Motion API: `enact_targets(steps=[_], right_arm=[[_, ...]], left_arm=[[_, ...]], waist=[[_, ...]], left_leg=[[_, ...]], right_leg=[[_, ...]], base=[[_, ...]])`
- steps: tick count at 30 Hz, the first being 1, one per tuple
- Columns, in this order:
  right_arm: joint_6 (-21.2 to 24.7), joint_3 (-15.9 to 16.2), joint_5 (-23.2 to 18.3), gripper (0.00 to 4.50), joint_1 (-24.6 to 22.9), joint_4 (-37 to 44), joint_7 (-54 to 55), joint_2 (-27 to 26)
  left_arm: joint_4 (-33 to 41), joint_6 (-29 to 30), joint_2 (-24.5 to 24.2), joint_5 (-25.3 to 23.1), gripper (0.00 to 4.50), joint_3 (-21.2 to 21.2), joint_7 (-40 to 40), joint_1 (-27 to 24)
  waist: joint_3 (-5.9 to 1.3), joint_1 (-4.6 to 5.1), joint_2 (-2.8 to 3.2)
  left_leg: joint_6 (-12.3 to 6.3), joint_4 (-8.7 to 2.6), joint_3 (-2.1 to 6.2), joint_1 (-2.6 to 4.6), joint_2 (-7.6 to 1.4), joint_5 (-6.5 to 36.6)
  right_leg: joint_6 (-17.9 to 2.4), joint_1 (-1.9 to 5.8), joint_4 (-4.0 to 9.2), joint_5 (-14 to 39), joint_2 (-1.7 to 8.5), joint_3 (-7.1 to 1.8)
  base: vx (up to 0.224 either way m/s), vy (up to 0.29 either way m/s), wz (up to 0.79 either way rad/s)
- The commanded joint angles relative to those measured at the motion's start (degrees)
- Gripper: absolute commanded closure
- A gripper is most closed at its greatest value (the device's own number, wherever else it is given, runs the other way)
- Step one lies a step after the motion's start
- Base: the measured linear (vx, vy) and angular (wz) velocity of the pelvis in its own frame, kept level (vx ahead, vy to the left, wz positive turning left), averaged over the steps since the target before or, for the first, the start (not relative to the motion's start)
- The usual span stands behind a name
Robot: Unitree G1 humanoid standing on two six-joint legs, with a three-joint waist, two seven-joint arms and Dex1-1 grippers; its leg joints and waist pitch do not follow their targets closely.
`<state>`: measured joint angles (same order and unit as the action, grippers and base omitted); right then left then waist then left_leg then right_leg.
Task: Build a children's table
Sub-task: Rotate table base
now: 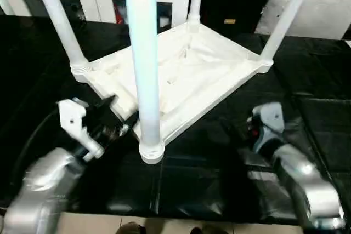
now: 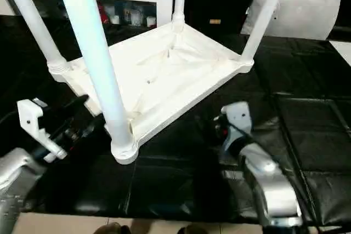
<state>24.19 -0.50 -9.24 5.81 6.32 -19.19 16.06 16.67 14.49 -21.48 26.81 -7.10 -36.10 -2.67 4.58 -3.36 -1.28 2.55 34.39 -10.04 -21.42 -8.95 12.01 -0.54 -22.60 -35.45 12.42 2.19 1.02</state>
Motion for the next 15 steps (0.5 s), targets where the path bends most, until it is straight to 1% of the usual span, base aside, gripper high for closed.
enact_targets(steps=[1, 3, 4, 6, 7, 8, 10, 11, 12, 13, 15], right_arm=[[0.6, -0.5, 1.6, 0.0, 1.5, -2.4, 1.1, 0.8], [0.9, -0.4, 2.0, 0.0, 2.0, -3.2, 1.4, 1.0], [1.6, -0.1, 3.1, 0.0, 3.1, -5.3, 2.3, 1.7], [1.4, 0.0, 3.6, 0.0, 3.8, -6.9, 2.7, 2.1], [1.2, 0.1, 3.8, 0.0, 4.3, -7.8, 2.9, 2.2], [1.0, 0.0, 4.0, 0.0, 4.9, -8.7, 2.9, 2.2], [0.6, -0.2, 4.4, 0.0, 5.9, -10.7, 3.1, 2.2], [0.4, -0.3, 4.5, 0.0, 6.3, -11.3, 3.1, 2.3], [0.1, -0.4, 4.8, 0.0, 6.9, -12.6, 3.2, 2.4], [0.1, -0.4, 4.8, 0.0, 7.0, -12.7, 3.2, 2.4], [-0.3, -0.4, 5.0, 0.0, 7.4, -13.6, 3.4, 2.4]], left_arm=[[-0.5, 1.1, -1.1, 1.9, 0.04, -0.2, -2.8, 0.6], [-0.4, 1.6, -1.6, 2.3, 0.04, 0.2, -3.5, 1.0], [-0.3, 2.9, -2.7, 3.1, 0.04, 1.4, -5.3, 1.9], [-0.7, 3.7, -3.5, 3.4, 0.04, 2.6, -6.6, 2.6], [-1.0, 4.1, -3.7, 3.5, 0.04, 3.4, -7.3, 3.2], [-1.4, 4.3, -3.9, 3.4, 0.04, 3.9, -8.0, 3.7], [-2.3, 4.6, -3.9, 3.1, 0.04, 4.8, -9.1, 4.8], [-2.6, 4.8, -3.9, 3.1, 0.04, 5.0, -9.4, 5.1], [-3.2, 5.0, -3.8, 2.7, 0.04, 5.6, -9.7, 6.2], [-3.3, 5.0, -3.8, 2.7, 0.04, 5.6, -9.7, 6.3], [-4.1, 4.9, -4.0, 2.3, 0.04, 6.1, -9.8, 7.3]], waist=[[-2.47, -0.14, 0.62], [-2.58, -0.24, 0.65], [-2.6, -0.33, 0.46], [-2.7, -0.33, 0.39], [-2.8, -0.4, 0.37], [-2.87, -0.45, 0.5], [-3.11, -0.42, 0.37], [-3.15, -0.43, 0.39], [-3.15, -0.44, 0.39], [-3.2, -0.5, 0.19], [-3.22, -0.56, 0.28]], left_leg=[[-0.58, -4.66, 1.58, 1.12, -3.94, 8.7], [-0.27, -4.61, 1.53, 1.22, -3.88, 8.2], [-0.16, -4.58, 1.51, 1.23, -3.82, 7.8], [-0.15, -4.55, 1.43, 1.2, -3.69, 7.3], [-0.3, -4.47, 1.37, 1.28, -3.76, 6.6], [-0.43, -4.39, 1.35, 1.21, -3.68, 5.7], [-0.89, -4.27, 1.35, 1.08, -3.74, 4.3], [-1.15, -4.16, 1.22, 1.17, -3.67, 3.8], [-1.21, -4.16, 1.22, 1.14, -3.69, 3.7], [-1.48, -4.08, 1.16, 1.11, -3.66, 3.3], [-1.64, -4.07, 1.18, 1.1, -3.72, 3.4]], right_leg=[[-10.2, 2.06, 3.97, 4.8, 5.16, -2.8], [-10.7, 2.07, 3.85, 4.0, 5.11, -2.78], [-10.9, 2.12, 3.67, 3.6, 5.11, -2.75], [-11.0, 2.23, 3.65, 3.7, 5.09, -2.72], [-10.9, 2.23, 3.59, 2.8, 5.11, -2.75], [-11.2, 2.31, 3.41, 1.6, 5.11, -2.74], [-11.6, 2.59, 3.11, -1.0, 5.17, -2.72], [-12.0, 2.5, 3.09, -1.7, 5.13, -2.7], [-12.2, 2.56, 3.03, -1.9, 5.15, -2.7], [-12.4, 2.65, 2.99, -2.2, 5.21, -2.74], [-12.6, 2.74, 3.02, -1.9, 5.33, -2.75]], base=[[0.0, 0.0, 0.0], [0.0, 0.0, 0.0], [0.0, 0.0, 0.0], [0.0, 0.0, 0.0], [0.0, 0.0, 0.0], [0.0, 0.0, 0.0], [0.0, 0.0, 0.0], [0.0, 0.0, 0.0], [0.0, 0.0, 0.0], [0.0, 0.0, 0.0], [0.0, 0.0, 0.0]])
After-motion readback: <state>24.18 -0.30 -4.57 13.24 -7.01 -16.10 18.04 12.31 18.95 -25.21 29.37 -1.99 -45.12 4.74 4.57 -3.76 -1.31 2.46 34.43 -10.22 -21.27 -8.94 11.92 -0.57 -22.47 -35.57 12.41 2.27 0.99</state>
